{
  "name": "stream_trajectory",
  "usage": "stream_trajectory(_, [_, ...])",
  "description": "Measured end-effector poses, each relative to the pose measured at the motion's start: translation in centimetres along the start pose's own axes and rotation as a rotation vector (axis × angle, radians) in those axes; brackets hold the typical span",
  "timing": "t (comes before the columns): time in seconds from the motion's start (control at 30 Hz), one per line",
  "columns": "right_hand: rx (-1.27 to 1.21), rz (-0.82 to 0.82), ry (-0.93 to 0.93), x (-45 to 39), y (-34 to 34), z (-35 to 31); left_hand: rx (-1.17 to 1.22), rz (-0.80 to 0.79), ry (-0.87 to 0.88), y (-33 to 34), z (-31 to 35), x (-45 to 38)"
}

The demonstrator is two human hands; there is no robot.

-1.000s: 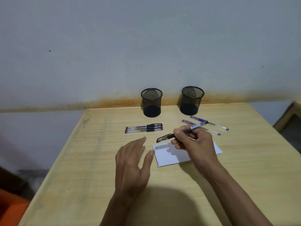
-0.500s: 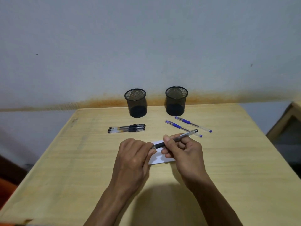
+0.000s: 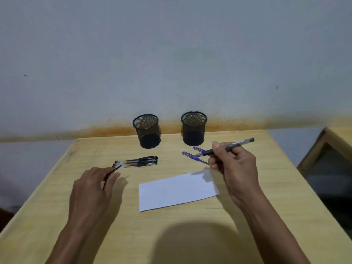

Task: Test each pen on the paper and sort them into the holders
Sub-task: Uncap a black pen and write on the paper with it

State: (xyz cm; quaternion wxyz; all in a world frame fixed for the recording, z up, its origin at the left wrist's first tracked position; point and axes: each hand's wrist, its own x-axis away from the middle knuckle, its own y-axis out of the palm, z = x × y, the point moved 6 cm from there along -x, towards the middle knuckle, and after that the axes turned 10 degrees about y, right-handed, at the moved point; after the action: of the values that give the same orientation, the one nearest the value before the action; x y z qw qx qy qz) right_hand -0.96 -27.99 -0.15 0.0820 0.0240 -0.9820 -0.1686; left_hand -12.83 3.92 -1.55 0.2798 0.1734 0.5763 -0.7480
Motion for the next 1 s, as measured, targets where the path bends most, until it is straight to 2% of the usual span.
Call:
stream_trajectory(0.13, [0.057, 0.001, 0.017, 1.4, 1.1, 1.9, 0.008, -0.067, -0.136, 1.3, -2.4, -0.1])
stream_trajectory(0.3, [0.108, 0.022, 0.014, 2.7, 1.9, 3.1, -0.083, -0.185, -0.088, 3.8, -4.7, -0.2])
stream_trajectory(0.57, [0.168, 0.07, 0.002, 3.5, 3.1, 3.6, -0.036, -0.154, -0.083, 5.3, -5.9, 1.0])
stream_trajectory(0.7, [0.195, 0.08, 0.004, 3.8, 3.7, 4.1, 0.108, -0.072, -0.126, 4.0, -4.8, 1.8])
stream_trajectory(0.8, [0.192, 0.102, 0.015, 3.9, 4.2, 4.3, 0.218, 0.009, -0.01, 2.5, -2.1, 1.9])
stream_trajectory(0.9, [0.127, 0.1, 0.065, 3.6, 5.2, 4.8, 0.296, -0.099, 0.137, 3.3, -0.1, 2.2])
stream_trajectory(1.0, [0.192, 0.086, 0.052, 3.6, 6.7, 5.3, 0.362, -0.218, 0.152, 5.1, -0.3, 3.1])
